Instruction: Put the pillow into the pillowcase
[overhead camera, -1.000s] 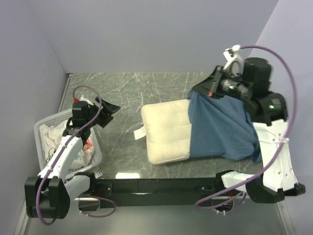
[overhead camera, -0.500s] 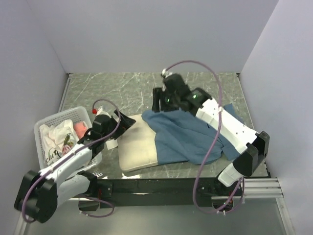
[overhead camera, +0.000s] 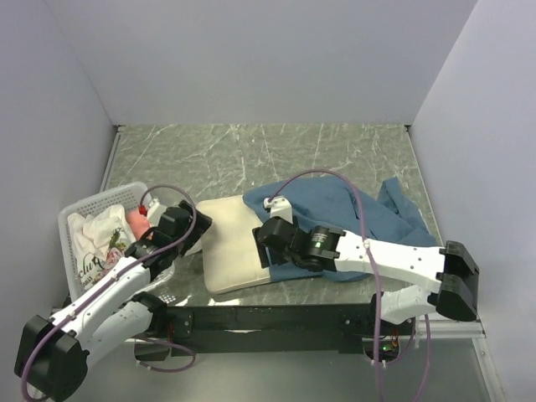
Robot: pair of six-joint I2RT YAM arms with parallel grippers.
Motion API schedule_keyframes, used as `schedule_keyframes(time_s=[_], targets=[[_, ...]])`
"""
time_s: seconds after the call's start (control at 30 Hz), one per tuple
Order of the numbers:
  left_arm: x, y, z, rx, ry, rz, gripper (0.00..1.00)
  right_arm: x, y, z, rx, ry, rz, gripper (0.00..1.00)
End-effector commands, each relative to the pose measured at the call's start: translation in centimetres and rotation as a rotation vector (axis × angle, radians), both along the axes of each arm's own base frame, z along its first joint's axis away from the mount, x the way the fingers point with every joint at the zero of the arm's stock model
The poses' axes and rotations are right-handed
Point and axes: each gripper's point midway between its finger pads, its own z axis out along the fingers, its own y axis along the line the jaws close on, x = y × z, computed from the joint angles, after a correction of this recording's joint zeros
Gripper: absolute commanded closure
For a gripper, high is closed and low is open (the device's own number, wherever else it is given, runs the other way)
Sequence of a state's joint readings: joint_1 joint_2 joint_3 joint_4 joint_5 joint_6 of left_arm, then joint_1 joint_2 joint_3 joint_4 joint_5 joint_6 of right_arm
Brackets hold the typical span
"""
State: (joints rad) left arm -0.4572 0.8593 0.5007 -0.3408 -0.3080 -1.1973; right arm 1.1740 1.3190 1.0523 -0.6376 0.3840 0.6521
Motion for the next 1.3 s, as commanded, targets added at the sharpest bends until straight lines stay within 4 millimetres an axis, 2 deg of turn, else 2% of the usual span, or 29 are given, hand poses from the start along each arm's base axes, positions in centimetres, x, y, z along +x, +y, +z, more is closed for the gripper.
schedule_keyframes(time_s=[0.0, 0.07, 0.17, 0.2, 0.27, 0.3, 0.37, 0.4, 0.43, 0.47, 0.53, 0.57, 0.6, 0.67, 0.73, 0.77, 0.8, 0.83, 0.87, 0.9, 0.93, 0.97, 1.0, 1.03, 1.07, 1.13, 1.17, 1.23, 1.27], targets=[[-1.8, 0.0, -2.8, 0.022, 0.079, 0.01, 0.01, 0.8, 1.0, -2.4, 0.028, -0.005, -0.08, 0.25], [-2.3, -1.3, -3.5, -0.016, 0.073, -0.049, 0.01, 0.6, 1.2, -3.2, 0.026, 0.008, -0.076, 0.26], [-2.4, -3.0, -3.6, -0.069, 0.025, -0.131, 0.01, 0.3, 1.1, -3.8, 0.018, 0.02, -0.072, 0.39], [-2.7, -3.7, -3.7, -0.091, 0.027, -0.166, 0.01, 0.1, 1.1, -3.9, 0.015, 0.023, -0.069, 0.51], [-3.1, -4.8, -3.9, -0.101, 0.013, -0.218, 0.0, -0.6, 1.3, -4.2, 0.005, 0.038, -0.05, 0.6], [-3.3, -5.0, -4.4, -0.089, 0.023, -0.226, 0.01, -1.0, 1.8, -3.8, 0.01, 0.04, -0.037, 0.7], [-3.7, -6.1, -4.5, -0.084, 0.02, -0.27, 0.18, -2.7, 2.6, -3.6, -0.007, 0.044, 0.005, 0.81], [-3.6, -6.5, -4.6, -0.084, 0.017, -0.282, 0.31, -3.0, 3.4, -2.5, 0.009, 0.029, 0.018, 0.9], [-3.7, -7.2, -4.4, -0.086, 0.01, -0.301, 0.64, -3.5, 3.9, -2.1, 0.008, 0.029, 0.034, 0.93], [-3.7, -7.5, -4.2, -0.092, 0.007, -0.304, 0.78, -4.7, 4.5, -1.7, 0.002, 0.03, 0.072, 1.0], [-3.3, -8.3, -3.3, -0.107, -0.019, -0.309, 0.99, -5.6, 6.2, 0.5, 0.038, 0.012, 0.105, 1.0], [-3.1, -8.6, -2.8, -0.118, -0.026, -0.304, 0.99, -6.4, 6.7, 0.8, 0.03, 0.008, 0.137, 1.0], [-3.2, -8.9, -2.5, -0.119, -0.028, -0.308, 0.99, -6.6, 7.6, 2.1, 0.058, 0.002, 0.153, 1.0], [-2.4, -9.3, -0.6, -0.124, -0.058, -0.289, 0.99, -6.2, 7.8, 2.7, 0.029, -0.022, 0.167, 1.0], [-1.9, -10.0, 2.1, -0.111, -0.093, -0.295, 0.99, -3.7, 7.8, 7.5, 0.045, -0.099, 0.113, 1.0], [-2.0, -9.4, 1.9, -0.057, -0.079, -0.29, 0.99, -3.0, 7.2, 9.4, 0.048, -0.133, 0.104, 1.0], [-2.0, -9.3, 2.3, -0.033, -0.079, -0.293, 0.99, -2.4, 7.6, 13.3, 0.112, -0.175, 0.118, 1.0], [-1.9, -9.9, 3.8, -0.023, -0.102, -0.313, 0.99, -1.3, 7.1, 15.6, 0.145, -0.201, 0.103, 1.0], [-2.4, -9.4, 3.5, 0.039, -0.079, -0.334, 0.99, -0.8, 6.7, 18.1, 0.184, -0.226, 0.097, 1.0], [-2.4, -9.3, 3.8, 0.071, -0.082, -0.335, 0.99, -0.2, 5.8, 22.4, 0.237, -0.277, 0.093, 1.0], [-2.7, -9.8, 5.0, 0.082, -0.092, -0.357, 0.97, 0.2, 5.3, 24.3, 0.261, -0.299, 0.089, 1.0], [-3.0, -9.9, 5.2, 0.113, -0.09, -0.386, 0.85, 1.6, 4.4, 25.9, 0.274, -0.316, 0.061, 1.0], [-3.6, -10.4, 5.4, 0.119, -0.086, -0.433, 0.77, 1.8, 3.7, 28.7, 0.323, -0.333, 0.084, 1.0], [-4.1, -11.0, 6.1, 0.122, -0.096, -0.474, 0.7, 2.3, 3.5, 29.5, 0.341, -0.334, 0.092, 1.0], [-4.5, -11.3, 6.3, 0.13, -0.096, -0.504, 0.62, 4.6, 2.1, 29.9, 0.348, -0.34, 0.043, 1.0], [-5.8, -12.7, 7.4, 0.099, -0.107, -0.596, 0.49, 5.8, 2.3, 29.9, 0.397, -0.304, 0.09, 1.0], [-6.3, -13.2, 7.8, 0.096, -0.114, -0.638, 0.41, 8.1, 1.5, 29.8, 0.415, -0.309, 0.053, 1.0], [-7.4, -14.6, 9.3, 0.046, -0.14, -0.739, 0.33, 9.8, 1.8, 26.7, 0.392, -0.244, 0.059, 1.0], [-7.6, -14.9, 9.9, 0.05, -0.156, -0.777, 0.24, 11.2, 2.4, 25.3, 0.38, -0.223, 0.046, 1.0]])
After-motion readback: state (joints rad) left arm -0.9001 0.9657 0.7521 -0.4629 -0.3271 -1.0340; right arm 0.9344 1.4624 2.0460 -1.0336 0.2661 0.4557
